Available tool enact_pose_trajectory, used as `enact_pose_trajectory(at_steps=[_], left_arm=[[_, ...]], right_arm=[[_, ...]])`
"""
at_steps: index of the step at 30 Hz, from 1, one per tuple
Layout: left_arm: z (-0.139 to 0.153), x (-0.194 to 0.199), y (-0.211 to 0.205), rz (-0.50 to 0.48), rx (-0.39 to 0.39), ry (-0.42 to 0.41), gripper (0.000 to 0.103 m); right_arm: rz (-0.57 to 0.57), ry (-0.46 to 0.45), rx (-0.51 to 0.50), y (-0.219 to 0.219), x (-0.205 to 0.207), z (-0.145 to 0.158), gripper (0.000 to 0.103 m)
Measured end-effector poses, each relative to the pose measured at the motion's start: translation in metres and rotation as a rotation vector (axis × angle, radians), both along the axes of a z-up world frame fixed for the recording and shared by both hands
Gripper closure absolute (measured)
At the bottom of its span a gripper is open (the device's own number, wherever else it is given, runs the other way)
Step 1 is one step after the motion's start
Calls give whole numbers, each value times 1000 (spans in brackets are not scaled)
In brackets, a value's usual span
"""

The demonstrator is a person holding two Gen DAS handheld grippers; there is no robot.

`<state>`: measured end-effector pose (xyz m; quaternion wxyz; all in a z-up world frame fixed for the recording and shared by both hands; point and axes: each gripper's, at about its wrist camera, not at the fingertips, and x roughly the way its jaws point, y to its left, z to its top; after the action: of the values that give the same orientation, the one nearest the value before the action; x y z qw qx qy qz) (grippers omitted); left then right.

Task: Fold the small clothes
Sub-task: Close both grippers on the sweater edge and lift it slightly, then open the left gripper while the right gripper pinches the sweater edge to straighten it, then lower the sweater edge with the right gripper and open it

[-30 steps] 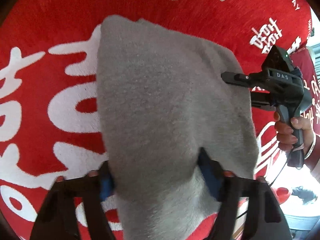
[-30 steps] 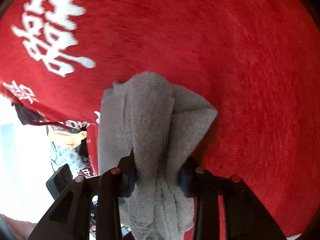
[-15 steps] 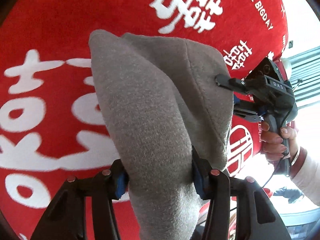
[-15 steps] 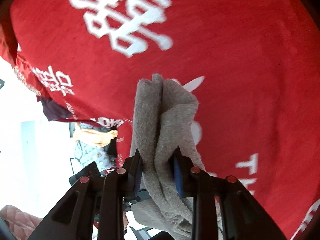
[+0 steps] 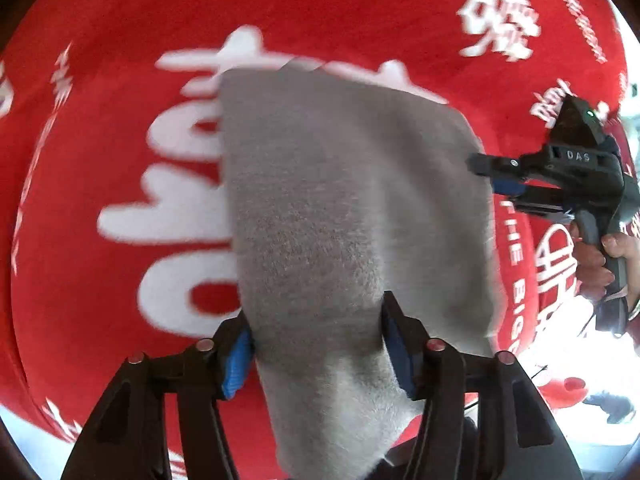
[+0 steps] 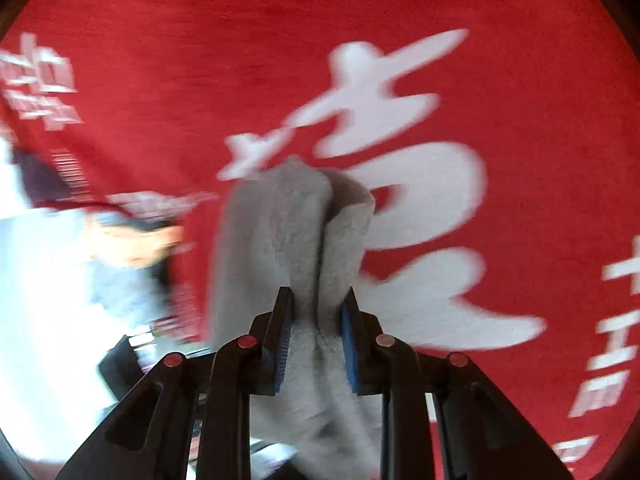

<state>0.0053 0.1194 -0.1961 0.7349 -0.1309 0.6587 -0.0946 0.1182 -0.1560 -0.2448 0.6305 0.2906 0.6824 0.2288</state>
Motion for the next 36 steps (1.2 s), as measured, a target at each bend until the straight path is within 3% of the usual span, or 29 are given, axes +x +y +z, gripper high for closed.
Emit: enact_pose_trajectory(at_steps=[2,3,4,5,9,13,15,16,17,22,27,33,36], left_arm=[[0,-7,11,33,12,17,37],[4,-10,13,41,33,12,28],[8,-14,16,51,68,-1,15],[12,-15,15,59,87,-10,10],[25,-23,20,110,93,-26,1],[31,-22,17,132,108,-39,1],[34,-21,11,124,146,-50,1],[35,-21,8,120,156,-56,1],[37,-21,6,117,162,-67,1],[38,-25,-1,108,243,-71,1],[42,-32,-5,102,269,-43,1],[56,-39,-6,124,288,-38,1],[69,-41,-11,98,334,-56,1]], right_arm=[[4,2,-101,-5,-1,2,70],[8,-5,-119,-7,-3,6,67],[23,-23,-133,-7,-7,15,57],[41,-36,-146,-6,-11,23,52],[95,-58,-85,7,-34,46,52],[129,30,-40,30,-62,29,53],[128,50,-39,41,-66,22,66],[132,34,-58,45,-68,22,83],[141,5,-89,47,-69,24,90],[221,-85,-282,47,-76,21,92],[179,-84,-278,37,-82,28,91],[174,-77,-394,23,-99,52,90],[147,-73,-405,16,-111,70,82]])
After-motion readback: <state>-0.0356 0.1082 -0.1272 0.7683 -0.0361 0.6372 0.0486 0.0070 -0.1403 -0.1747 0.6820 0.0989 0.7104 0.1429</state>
